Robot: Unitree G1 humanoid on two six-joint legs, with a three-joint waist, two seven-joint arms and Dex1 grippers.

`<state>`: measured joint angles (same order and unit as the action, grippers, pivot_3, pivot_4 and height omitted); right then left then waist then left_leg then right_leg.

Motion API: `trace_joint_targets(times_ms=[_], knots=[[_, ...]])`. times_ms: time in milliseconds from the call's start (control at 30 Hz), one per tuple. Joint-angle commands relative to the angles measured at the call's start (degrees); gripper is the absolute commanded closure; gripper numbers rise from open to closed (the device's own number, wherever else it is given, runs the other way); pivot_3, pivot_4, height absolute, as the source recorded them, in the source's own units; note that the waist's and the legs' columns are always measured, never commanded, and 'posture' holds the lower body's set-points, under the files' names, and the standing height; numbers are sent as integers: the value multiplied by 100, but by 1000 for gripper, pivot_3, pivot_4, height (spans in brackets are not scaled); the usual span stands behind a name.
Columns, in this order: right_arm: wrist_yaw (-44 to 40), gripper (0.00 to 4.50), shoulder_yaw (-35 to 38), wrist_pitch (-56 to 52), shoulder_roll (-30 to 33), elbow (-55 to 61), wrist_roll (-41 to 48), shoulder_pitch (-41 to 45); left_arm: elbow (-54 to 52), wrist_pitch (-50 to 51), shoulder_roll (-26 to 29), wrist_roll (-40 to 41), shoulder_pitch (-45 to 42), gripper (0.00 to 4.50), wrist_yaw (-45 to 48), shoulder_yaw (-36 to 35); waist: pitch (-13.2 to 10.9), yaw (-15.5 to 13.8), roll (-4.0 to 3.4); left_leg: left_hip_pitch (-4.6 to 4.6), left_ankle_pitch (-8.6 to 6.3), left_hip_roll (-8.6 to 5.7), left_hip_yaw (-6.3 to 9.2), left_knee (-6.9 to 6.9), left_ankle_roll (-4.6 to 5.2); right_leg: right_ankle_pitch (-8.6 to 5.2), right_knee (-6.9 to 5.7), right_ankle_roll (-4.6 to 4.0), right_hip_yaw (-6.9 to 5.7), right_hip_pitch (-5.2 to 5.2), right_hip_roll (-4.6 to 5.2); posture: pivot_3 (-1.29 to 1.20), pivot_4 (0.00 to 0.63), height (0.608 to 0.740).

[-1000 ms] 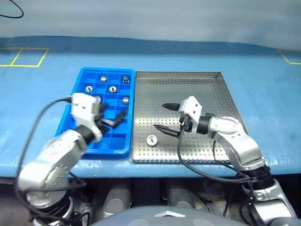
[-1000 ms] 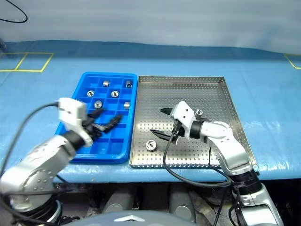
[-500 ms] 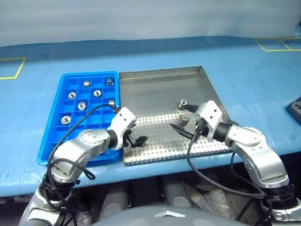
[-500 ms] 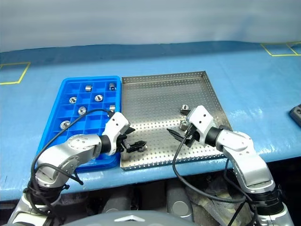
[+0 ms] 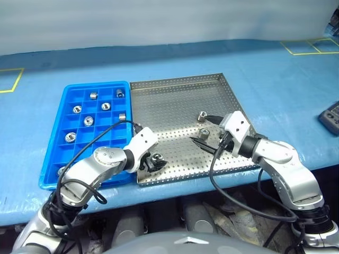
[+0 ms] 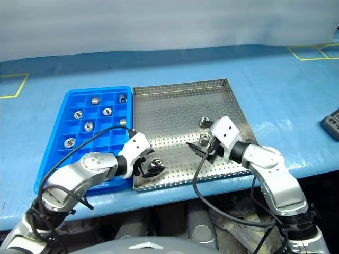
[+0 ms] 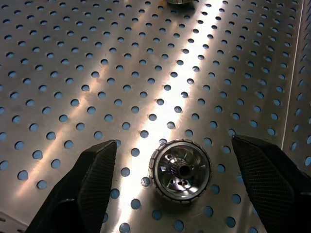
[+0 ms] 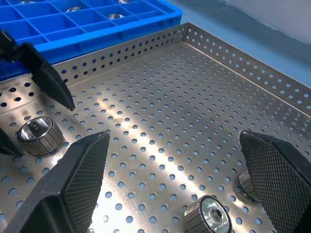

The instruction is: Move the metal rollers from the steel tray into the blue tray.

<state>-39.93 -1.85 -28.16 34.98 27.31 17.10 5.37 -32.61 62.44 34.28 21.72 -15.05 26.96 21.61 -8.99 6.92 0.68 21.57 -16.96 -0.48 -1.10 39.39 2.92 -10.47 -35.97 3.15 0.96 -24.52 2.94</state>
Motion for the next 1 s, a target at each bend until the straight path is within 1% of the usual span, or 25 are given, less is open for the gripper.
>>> trace_joint_targets(times_ms=[33, 67, 100, 300, 400, 500, 800, 933, 1000], knots=[[8, 0, 14, 69, -37, 120, 47, 76, 188, 3, 167, -248, -20, 762, 31, 195, 1, 7, -1, 0, 0, 0, -1, 0, 0, 0, 0, 0, 1, 0, -1, -226, 150, 740], [10, 0, 12, 77, -43, 118, 44, 78, 205, -13, 185, -292, -49, 939, 45, 229, 1, 9, -1, 0, 0, 0, -1, 0, 0, 0, -1, 1, 2, 0, -1, -226, 150, 740], [11, 0, 12, 83, -49, 117, 42, 78, 221, -30, 199, -327, -73, 1242, 61, 250, 1, 13, -1, 0, 0, 1, -1, 0, 0, 0, -1, 1, 3, 0, -2, -227, 150, 740], [19, 0, 35, 123, -76, 111, 18, 72, 319, -61, 228, -372, -161, 1242, 120, 243, 1, 28, -2, -1, 0, 4, -3, 0, -1, 0, -2, 2, 7, -2, -7, -233, 150, 740], [25, 0, 41, 142, -87, 117, 12, 66, 339, -75, 190, -376, -176, 1817, 139, 196, 1, 40, -2, -1, 1, 6, -4, 0, -1, 1, -3, 3, 10, -3, -9, -234, 150, 740], [30, 0, 39, 164, -102, 112, 2, 65, 355, -71, 131, -366, -182, 2818, 145, 123, 1, 47, -2, -2, 1, 7, -4, 0, -2, 1, -3, 3, 12, -3, -11, -234, 150, 740], [10, 0, 14, 235, -133, 40, -24, 95, 339, -109, 27, -303, -162, 2818, 129, -133, 1, 62, -1, -1, 1, 6, -5, 0, -2, 3, -3, 5, 16, -3, -12, -226, 150, 740], [-2, 0, -3, 262, -153, 18, -41, 102, 293, -173, -97, -195, -131, 2818, 179, -348, 1, 57, -1, 0, 1, 6, -5, 0, -2, 4, -3, 6, 17, -4, -12, -226, 150, 740], [-13, 0, -7, 276, -157, 0, -49, 107, 223, -181, -243, -18, -111, 2818, 229, -606, 0, 45, -1, 1, 1, 5, -5, 0, -2, 5, -2, 8, 18, -4, -11, -226, 150, 740]])
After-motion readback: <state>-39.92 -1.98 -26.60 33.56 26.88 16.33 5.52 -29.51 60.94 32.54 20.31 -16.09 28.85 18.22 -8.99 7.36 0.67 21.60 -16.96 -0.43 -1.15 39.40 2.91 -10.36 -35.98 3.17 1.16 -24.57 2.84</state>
